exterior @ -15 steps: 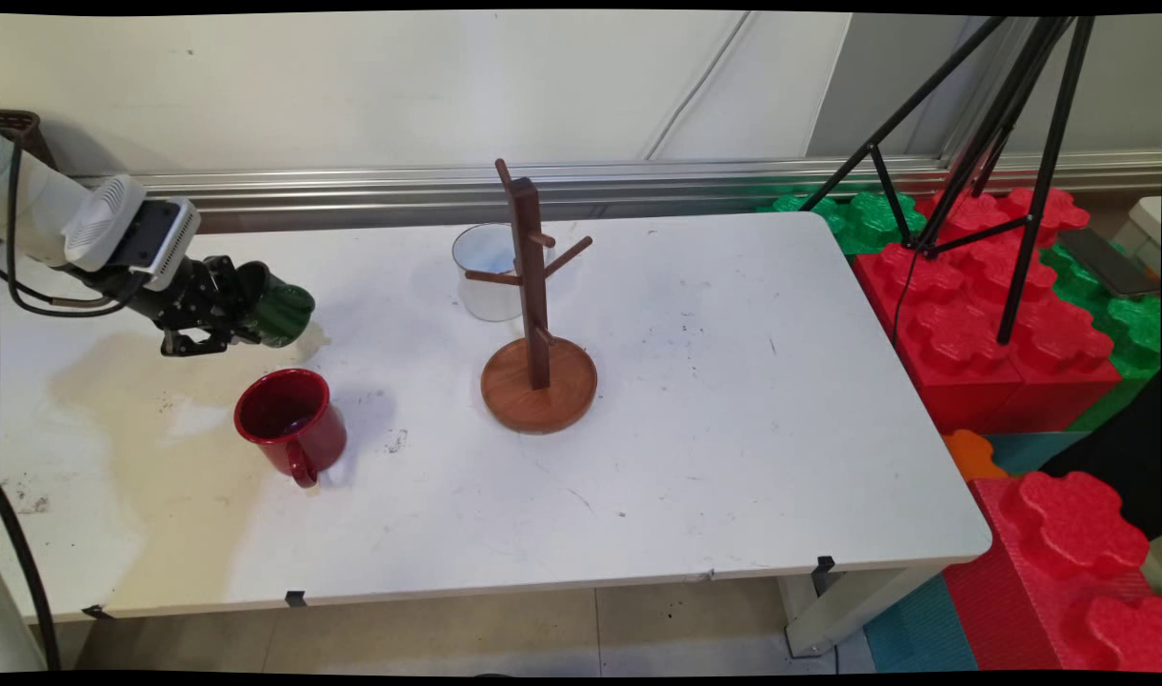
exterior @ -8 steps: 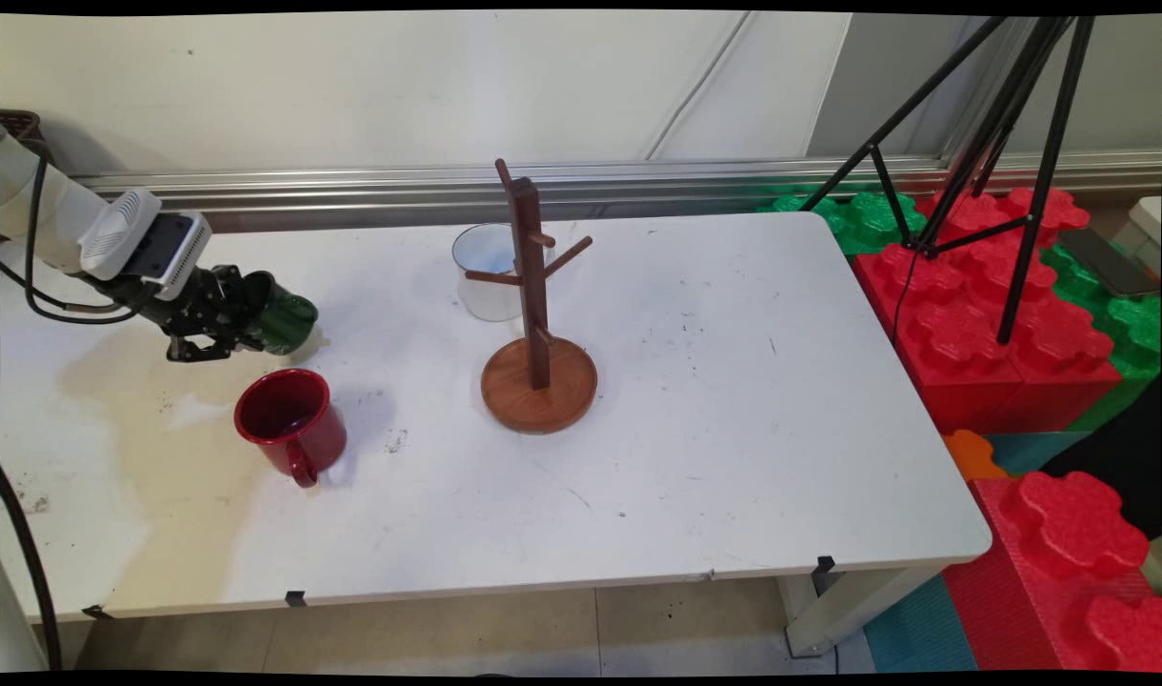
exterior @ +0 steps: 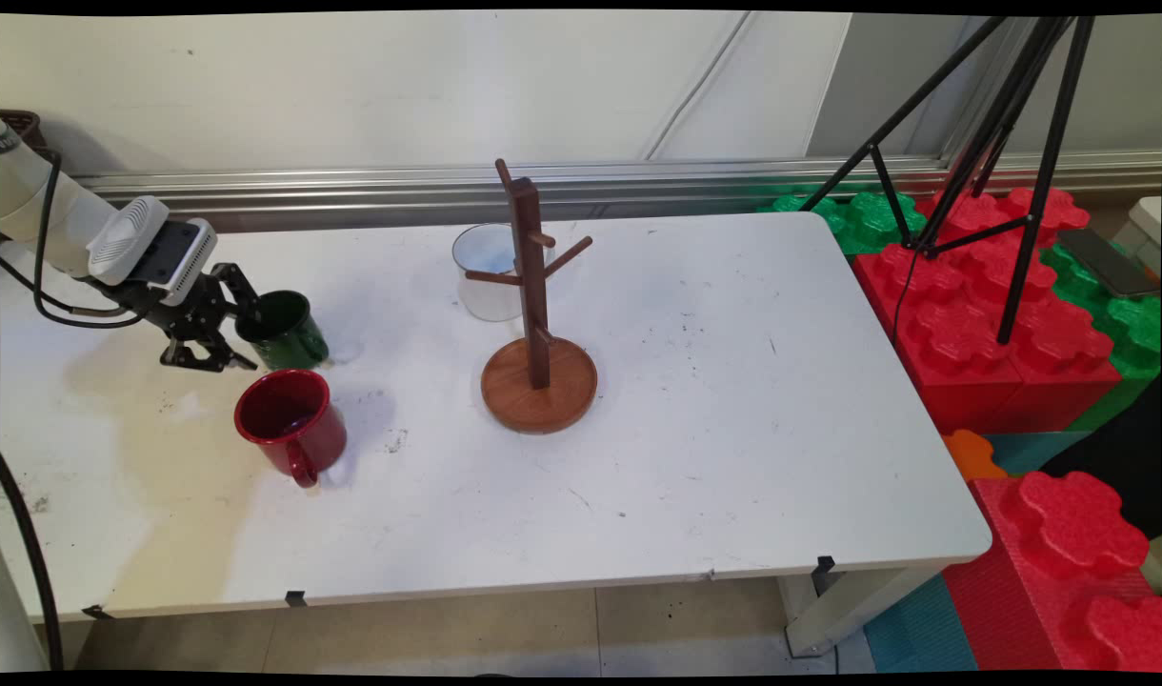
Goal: Place the picked object on the table
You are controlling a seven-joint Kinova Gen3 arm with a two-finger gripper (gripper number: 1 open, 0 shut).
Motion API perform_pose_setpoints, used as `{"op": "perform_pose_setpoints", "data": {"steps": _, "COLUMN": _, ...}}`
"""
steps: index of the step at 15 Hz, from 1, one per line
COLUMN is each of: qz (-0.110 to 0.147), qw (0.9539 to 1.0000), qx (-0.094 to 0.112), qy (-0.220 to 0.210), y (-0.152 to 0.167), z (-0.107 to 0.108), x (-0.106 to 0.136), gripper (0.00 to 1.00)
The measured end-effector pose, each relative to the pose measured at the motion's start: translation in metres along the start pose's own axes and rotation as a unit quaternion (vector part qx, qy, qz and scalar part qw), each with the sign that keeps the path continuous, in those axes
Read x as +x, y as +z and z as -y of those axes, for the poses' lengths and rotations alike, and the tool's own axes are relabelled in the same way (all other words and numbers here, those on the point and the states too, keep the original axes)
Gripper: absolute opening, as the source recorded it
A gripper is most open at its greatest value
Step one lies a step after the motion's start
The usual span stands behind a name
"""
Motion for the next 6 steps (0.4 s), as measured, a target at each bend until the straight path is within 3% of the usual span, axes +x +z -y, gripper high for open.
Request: {"op": "perform_pose_setpoints", "data": {"steps": 6, "qz": -0.001, "qw": 1.0, "qx": 0.0, "qy": -0.001, "y": 0.0025, "z": 0.003, "x": 0.0003, "gripper": 1.0}}
